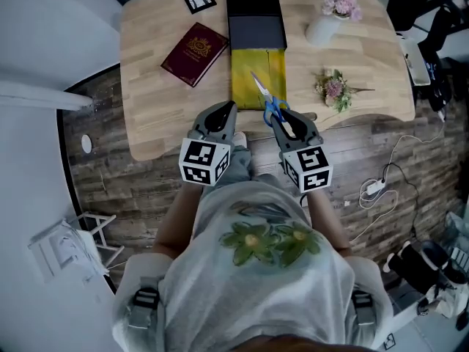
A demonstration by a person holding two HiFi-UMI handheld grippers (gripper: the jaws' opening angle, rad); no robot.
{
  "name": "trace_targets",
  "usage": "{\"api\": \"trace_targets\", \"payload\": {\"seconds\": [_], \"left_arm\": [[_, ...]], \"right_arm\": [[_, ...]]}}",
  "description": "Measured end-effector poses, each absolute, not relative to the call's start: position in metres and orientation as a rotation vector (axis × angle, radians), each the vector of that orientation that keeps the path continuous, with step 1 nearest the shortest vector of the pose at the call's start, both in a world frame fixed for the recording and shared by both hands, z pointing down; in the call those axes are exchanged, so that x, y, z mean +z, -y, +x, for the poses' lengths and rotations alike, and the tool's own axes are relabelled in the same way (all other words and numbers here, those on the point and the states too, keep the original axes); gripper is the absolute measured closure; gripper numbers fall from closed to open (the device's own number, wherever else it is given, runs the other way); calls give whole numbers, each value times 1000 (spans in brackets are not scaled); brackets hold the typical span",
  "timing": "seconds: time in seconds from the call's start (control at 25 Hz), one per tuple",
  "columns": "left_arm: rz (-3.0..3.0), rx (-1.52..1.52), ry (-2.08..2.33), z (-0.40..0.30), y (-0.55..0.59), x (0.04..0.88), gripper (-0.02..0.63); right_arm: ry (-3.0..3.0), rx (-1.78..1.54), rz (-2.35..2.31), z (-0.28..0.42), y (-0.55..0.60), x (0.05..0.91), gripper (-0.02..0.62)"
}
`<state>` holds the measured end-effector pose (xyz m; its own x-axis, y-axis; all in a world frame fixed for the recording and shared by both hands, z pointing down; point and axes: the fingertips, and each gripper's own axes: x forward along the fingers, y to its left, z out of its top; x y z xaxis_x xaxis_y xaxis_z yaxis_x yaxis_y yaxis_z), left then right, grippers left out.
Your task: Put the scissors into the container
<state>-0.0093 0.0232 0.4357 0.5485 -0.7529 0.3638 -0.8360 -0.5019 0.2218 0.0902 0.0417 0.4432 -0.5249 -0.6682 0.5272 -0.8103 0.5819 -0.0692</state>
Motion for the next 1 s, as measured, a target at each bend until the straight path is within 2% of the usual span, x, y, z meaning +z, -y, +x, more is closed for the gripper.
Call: {"api": "trace_targets", "payload": {"seconds": [1.0], "left_arm": [[2484,330,1206,-13,55,442,600]], "right_arm": [[2336,394,1189,82,32,459,514]]}}
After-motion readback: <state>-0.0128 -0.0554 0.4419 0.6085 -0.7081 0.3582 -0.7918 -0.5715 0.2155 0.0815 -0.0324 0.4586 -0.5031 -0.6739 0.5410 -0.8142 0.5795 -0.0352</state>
